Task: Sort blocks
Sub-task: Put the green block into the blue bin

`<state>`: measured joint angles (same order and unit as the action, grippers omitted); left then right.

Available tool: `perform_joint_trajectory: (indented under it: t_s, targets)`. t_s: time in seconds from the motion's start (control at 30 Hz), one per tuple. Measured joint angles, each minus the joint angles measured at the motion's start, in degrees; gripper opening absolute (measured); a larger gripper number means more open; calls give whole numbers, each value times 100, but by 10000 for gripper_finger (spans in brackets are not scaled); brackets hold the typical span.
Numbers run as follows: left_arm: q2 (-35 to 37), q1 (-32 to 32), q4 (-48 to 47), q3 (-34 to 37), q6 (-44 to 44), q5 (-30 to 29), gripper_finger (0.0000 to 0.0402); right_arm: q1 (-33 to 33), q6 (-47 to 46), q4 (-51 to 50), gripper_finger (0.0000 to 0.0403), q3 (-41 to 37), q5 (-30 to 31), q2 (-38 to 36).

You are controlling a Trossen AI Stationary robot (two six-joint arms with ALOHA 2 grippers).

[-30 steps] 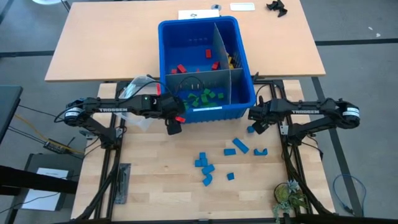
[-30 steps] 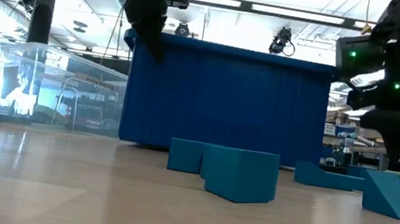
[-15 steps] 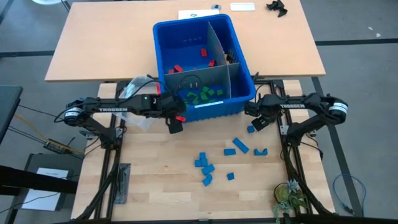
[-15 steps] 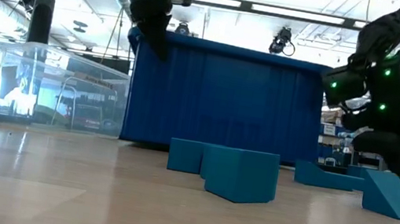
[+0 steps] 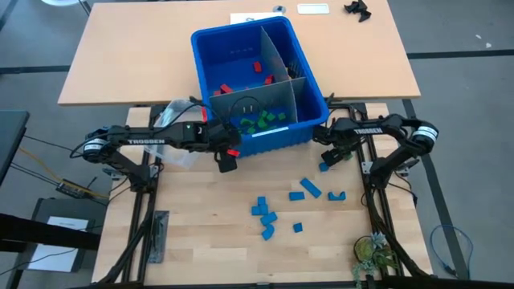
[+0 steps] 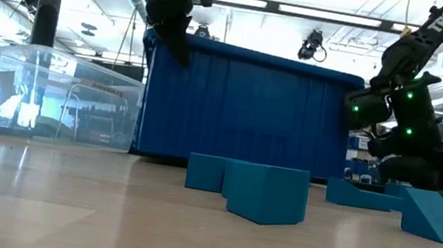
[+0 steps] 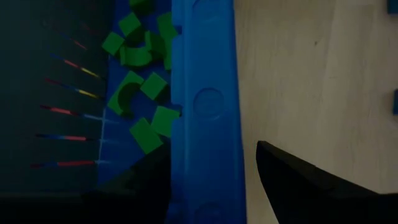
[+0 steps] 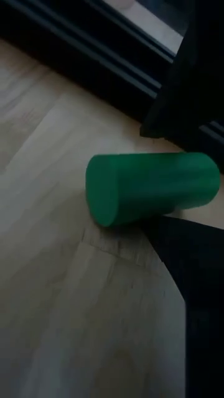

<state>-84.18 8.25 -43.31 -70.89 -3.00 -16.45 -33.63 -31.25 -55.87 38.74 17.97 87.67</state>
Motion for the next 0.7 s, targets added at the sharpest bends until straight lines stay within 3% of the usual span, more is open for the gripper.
perform_joint_trajectory:
  t_s: [0.17,0.37,0.7]
  targets:
    - [0,0,-11,2,5,1,231,140,296,117,209,-29,-295,-274]
    - [0,0,-14,7,30,-4,231,201,349,294,132,-23,-1165,-440]
    - [-2,-2,21,9,130,-63,231,952,185,-43,130,-35,-1523,-741]
